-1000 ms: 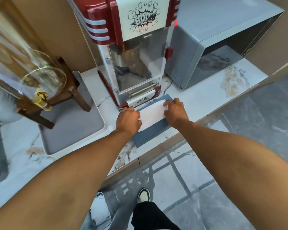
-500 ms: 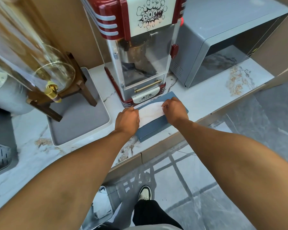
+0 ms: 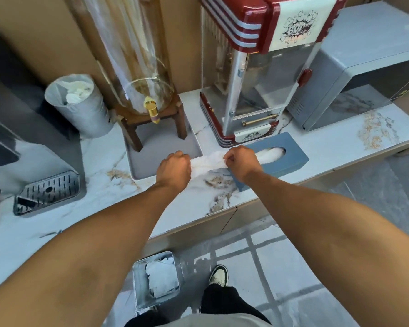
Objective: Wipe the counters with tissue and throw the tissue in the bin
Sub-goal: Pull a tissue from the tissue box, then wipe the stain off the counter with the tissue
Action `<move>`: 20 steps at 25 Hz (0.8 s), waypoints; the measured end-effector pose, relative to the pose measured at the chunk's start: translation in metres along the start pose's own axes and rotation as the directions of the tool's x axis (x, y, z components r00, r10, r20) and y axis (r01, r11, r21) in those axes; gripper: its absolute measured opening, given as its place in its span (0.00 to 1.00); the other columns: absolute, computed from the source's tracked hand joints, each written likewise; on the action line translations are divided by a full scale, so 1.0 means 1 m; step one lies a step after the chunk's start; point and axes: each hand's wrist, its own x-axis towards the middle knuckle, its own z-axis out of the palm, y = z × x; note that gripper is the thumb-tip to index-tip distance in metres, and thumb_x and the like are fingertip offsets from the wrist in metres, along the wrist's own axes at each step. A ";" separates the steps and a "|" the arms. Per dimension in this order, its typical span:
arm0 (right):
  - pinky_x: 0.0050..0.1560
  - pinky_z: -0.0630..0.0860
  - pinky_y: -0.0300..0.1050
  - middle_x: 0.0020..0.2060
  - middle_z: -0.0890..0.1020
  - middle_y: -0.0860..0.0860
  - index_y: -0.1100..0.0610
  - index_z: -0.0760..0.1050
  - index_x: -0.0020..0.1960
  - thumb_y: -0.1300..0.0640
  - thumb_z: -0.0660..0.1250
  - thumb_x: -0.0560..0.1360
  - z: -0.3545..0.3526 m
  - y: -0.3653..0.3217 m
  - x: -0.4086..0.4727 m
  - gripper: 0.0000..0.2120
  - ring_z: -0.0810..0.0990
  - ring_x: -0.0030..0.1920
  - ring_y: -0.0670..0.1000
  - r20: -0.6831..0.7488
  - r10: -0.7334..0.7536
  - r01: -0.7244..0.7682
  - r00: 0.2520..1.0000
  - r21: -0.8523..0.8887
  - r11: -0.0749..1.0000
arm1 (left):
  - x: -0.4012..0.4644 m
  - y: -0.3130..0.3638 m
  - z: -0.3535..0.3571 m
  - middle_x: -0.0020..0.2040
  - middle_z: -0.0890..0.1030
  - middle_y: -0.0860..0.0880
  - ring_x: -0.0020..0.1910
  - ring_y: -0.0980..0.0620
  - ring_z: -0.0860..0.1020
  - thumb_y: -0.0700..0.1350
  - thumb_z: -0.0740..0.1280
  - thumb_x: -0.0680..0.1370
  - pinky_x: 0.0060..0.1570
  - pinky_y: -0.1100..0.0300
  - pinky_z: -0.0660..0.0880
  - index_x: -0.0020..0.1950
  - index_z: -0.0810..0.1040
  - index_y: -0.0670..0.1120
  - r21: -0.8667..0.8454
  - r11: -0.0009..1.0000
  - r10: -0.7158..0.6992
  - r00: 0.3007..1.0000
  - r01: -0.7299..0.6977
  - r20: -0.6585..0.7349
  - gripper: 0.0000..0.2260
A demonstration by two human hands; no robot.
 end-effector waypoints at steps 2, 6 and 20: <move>0.54 0.80 0.44 0.50 0.85 0.55 0.55 0.84 0.51 0.61 0.64 0.78 0.020 -0.038 -0.011 0.10 0.83 0.51 0.54 0.012 -0.009 0.008 1.000 0.024 1.000 | -0.022 -0.039 -0.009 0.51 0.79 0.41 0.48 0.41 0.78 0.37 0.64 0.79 0.50 0.49 0.78 0.53 0.80 0.41 0.015 0.999 -0.033 0.999 0.033 0.004 0.07; 0.57 0.79 0.46 0.53 0.83 0.57 0.57 0.83 0.54 0.60 0.64 0.79 0.069 -0.116 -0.033 0.10 0.82 0.52 0.57 0.033 -0.054 0.054 0.998 0.002 0.999 | -0.067 -0.123 -0.027 0.52 0.79 0.40 0.51 0.38 0.78 0.34 0.64 0.77 0.52 0.46 0.78 0.52 0.79 0.39 0.038 0.997 -0.073 0.997 0.072 0.010 0.07; 0.50 0.80 0.44 0.53 0.83 0.54 0.56 0.84 0.51 0.62 0.61 0.76 0.229 -0.300 -0.075 0.13 0.81 0.52 0.54 0.135 -0.081 0.062 0.987 0.139 0.988 | -0.177 -0.343 -0.024 0.49 0.79 0.40 0.49 0.39 0.77 0.29 0.65 0.71 0.42 0.50 0.75 0.47 0.79 0.39 0.061 0.968 -0.245 0.969 0.242 0.035 0.09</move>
